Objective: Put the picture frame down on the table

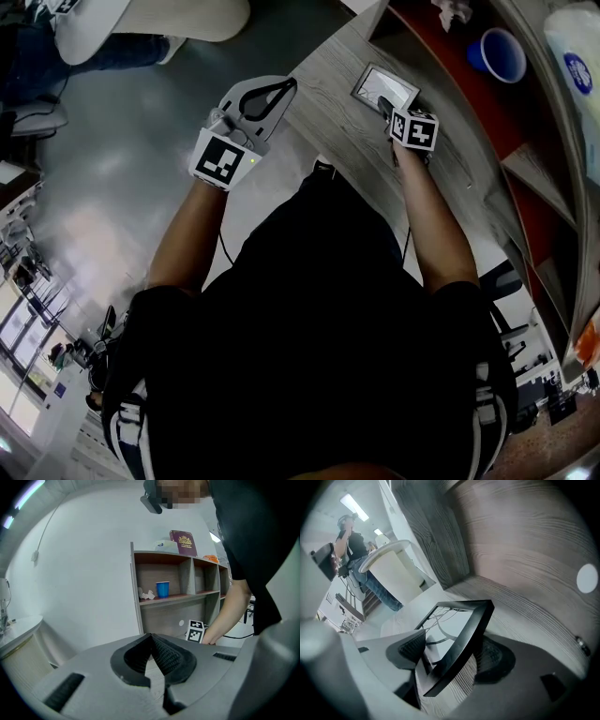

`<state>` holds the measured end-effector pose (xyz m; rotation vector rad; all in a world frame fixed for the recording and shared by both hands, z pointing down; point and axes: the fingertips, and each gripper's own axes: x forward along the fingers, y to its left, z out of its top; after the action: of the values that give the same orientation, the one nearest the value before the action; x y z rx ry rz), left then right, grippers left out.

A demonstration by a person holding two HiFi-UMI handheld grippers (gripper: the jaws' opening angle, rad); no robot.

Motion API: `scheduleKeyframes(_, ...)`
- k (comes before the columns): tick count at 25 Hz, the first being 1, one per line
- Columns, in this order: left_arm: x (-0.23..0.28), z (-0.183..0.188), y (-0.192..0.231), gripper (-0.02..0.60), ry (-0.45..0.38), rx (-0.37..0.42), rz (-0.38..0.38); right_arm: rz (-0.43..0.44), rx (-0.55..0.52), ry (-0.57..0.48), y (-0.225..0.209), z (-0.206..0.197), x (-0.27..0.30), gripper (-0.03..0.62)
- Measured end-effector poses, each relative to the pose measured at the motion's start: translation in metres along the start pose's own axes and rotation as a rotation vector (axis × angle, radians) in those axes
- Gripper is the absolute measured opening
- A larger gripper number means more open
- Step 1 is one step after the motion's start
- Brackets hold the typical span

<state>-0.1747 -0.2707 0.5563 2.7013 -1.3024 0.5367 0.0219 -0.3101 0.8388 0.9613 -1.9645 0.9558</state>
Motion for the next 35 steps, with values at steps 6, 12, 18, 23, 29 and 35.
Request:
scheduleKeyframes(6, -0.001, 0.0, -0.004, 0.017, 0.002, 0.003, -0.008, -0.01, 0.01, 0.011, -0.002, -0.008, 0.004, 0.325)
scheduleKeyframes(12, -0.003, 0.0, -0.006, 0.017, 0.005, -0.01, -0.006, -0.03, 0.002, 0.031, -0.007, -0.012, 0.008, 0.346)
scheduleKeyframes(18, -0.005, 0.0, -0.01, 0.017, 0.011, 0.015, -0.02, -0.038, -0.017, 0.111, -0.01, -0.028, 0.017, 0.368)
scheduleKeyframes(23, -0.006, 0.003, -0.01, 0.017, 0.005, 0.004, -0.019, -0.042, -0.023, 0.124, -0.009, -0.032, 0.019, 0.371)
scheduleKeyframes(29, -0.007, 0.0, -0.008, 0.017, 0.011, 0.004, -0.016, -0.047, -0.027, 0.121, -0.011, -0.032, 0.019, 0.371)
scheduleKeyframes(35, -0.006, -0.001, -0.009, 0.017, 0.012, 0.002, -0.015, -0.055, -0.034, 0.118, -0.013, -0.031, 0.017, 0.371)
